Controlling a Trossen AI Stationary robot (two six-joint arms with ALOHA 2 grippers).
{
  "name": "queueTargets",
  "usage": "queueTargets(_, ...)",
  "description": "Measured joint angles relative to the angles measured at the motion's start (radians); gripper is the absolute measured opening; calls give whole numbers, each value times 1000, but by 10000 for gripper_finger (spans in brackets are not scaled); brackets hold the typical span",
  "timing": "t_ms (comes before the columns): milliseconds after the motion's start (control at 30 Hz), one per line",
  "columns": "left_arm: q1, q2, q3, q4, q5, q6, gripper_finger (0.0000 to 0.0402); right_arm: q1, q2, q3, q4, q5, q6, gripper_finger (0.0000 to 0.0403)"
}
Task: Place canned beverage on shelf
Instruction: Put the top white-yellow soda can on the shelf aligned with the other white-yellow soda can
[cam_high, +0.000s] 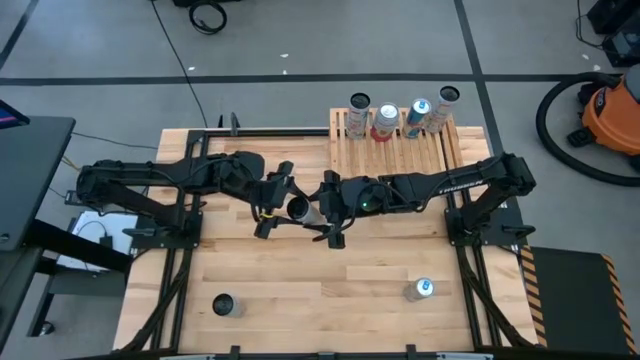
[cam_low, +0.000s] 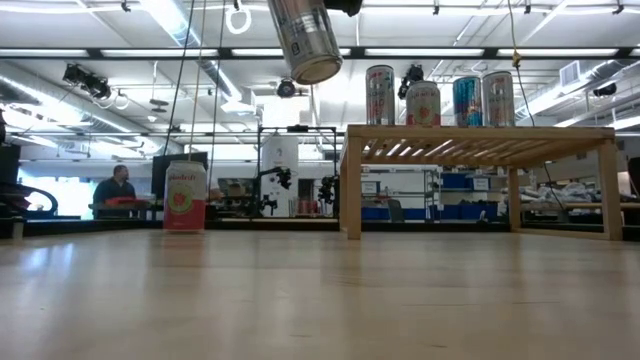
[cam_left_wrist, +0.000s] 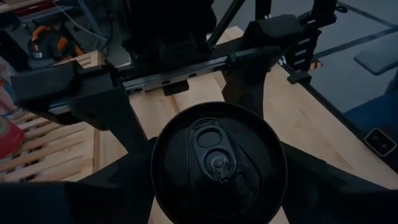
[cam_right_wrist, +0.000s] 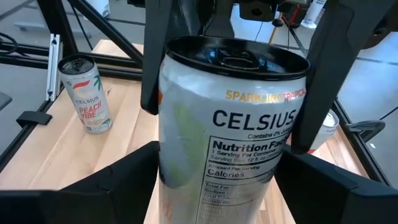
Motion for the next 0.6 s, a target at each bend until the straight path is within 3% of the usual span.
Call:
queueTargets(333, 1, 0, 0, 18, 0, 3, 274, 0, 0, 1, -1, 0, -11, 272)
queueTargets(600, 1, 2, 0, 33, 0, 18, 275, 2, -1, 2, -16, 31, -19, 268)
